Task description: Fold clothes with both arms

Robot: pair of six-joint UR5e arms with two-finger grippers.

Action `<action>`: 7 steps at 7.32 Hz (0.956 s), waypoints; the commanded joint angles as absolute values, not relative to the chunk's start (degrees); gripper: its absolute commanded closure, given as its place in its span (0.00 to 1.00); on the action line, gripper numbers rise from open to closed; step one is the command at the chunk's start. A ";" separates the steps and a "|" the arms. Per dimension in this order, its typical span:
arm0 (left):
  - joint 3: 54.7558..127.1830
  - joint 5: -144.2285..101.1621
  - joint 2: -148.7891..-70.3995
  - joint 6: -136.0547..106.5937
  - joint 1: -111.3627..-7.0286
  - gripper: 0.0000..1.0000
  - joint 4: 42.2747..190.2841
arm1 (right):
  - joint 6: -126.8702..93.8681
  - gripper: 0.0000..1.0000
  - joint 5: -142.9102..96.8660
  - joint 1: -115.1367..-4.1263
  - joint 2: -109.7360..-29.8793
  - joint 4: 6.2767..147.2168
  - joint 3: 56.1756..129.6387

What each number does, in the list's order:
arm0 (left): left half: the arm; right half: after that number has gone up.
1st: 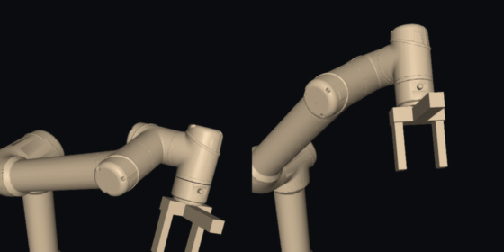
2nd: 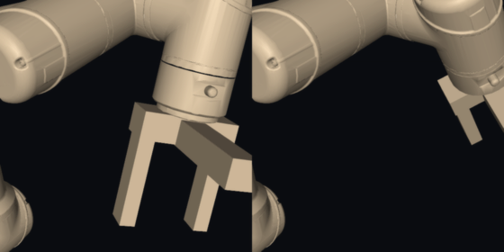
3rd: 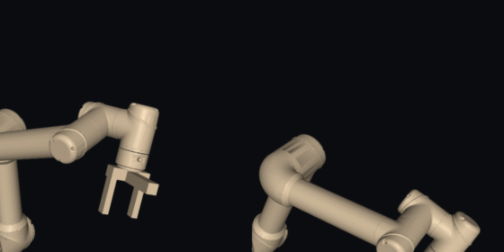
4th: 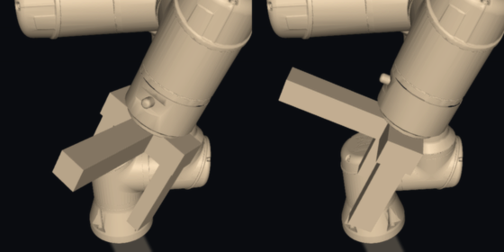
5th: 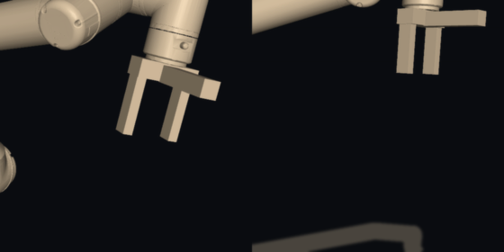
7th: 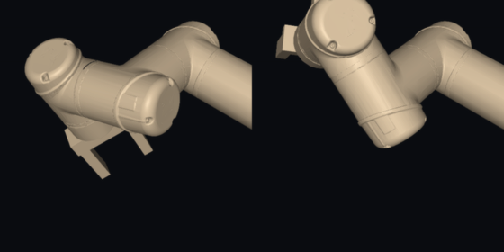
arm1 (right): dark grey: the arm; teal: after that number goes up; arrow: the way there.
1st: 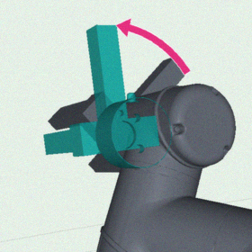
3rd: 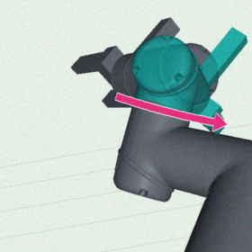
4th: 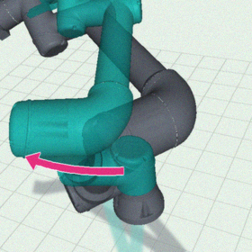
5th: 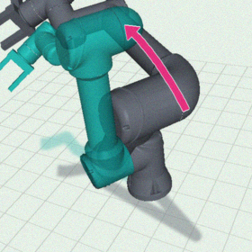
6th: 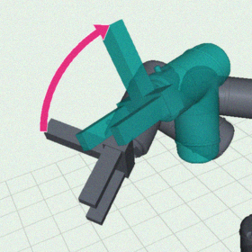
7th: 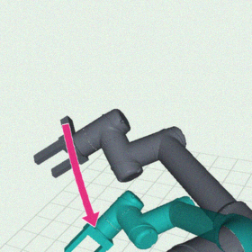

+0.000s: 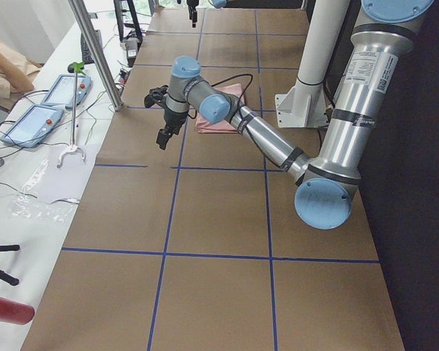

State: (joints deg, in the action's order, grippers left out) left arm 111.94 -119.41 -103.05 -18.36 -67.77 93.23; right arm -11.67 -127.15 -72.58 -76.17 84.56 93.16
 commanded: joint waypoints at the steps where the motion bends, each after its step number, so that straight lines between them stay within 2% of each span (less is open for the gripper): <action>1: 107.17 -119.71 -101.60 -18.28 -69.34 0.00 93.25 | -10.37 0.00 -127.09 -76.10 -84.07 83.76 92.90; 3: 106.71 -121.10 -100.03 -17.58 -73.54 0.00 93.08 | -9.93 0.00 -126.57 -77.43 -90.23 83.24 92.12; 4: 105.92 -124.51 -97.67 -14.18 -77.04 0.00 93.34 | -6.97 0.00 -127.95 -81.70 -92.00 80.27 92.02; 7: 92.23 -130.78 -93.18 9.72 -91.89 0.00 93.52 | -4.92 0.00 -132.72 -91.65 -94.14 89.07 93.51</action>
